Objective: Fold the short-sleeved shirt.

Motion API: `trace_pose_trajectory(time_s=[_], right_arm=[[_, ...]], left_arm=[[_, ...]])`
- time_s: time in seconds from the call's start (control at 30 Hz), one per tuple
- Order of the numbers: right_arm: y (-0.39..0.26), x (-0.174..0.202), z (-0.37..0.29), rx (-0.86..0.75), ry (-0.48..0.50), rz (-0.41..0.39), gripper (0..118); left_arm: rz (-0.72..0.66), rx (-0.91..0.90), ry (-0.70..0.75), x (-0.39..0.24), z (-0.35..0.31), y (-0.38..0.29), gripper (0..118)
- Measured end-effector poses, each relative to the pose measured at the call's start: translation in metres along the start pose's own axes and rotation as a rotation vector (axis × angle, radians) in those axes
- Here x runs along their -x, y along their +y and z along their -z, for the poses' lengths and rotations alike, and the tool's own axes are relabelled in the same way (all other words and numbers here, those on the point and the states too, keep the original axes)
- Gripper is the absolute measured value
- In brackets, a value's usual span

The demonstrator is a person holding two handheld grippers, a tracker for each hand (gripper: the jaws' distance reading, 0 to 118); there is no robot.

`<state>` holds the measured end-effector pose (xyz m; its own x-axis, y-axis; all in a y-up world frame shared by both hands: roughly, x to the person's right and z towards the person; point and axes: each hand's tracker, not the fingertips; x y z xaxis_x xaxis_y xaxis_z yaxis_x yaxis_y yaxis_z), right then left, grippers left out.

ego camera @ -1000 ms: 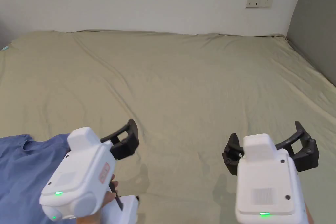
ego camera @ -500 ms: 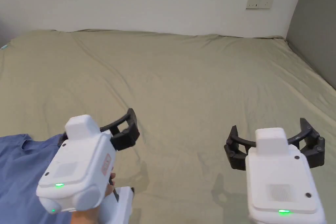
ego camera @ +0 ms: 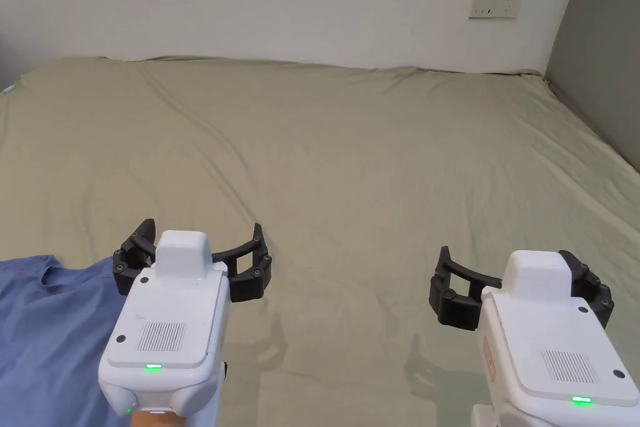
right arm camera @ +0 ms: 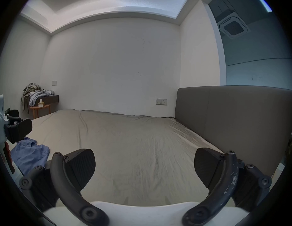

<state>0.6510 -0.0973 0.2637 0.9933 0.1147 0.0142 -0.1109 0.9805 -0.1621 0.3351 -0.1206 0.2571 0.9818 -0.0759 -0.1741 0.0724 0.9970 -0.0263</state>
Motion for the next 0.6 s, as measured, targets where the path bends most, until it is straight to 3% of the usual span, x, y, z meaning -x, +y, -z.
trace_pose_trajectory(time_s=[0.6], right_arm=[[0.0038, 0.0012, -0.0026, -0.004, 0.005, 0.003, 118]], left_arm=[[-0.018, -0.005, -0.007, 0.0020, -0.0024, 0.0028, 118]])
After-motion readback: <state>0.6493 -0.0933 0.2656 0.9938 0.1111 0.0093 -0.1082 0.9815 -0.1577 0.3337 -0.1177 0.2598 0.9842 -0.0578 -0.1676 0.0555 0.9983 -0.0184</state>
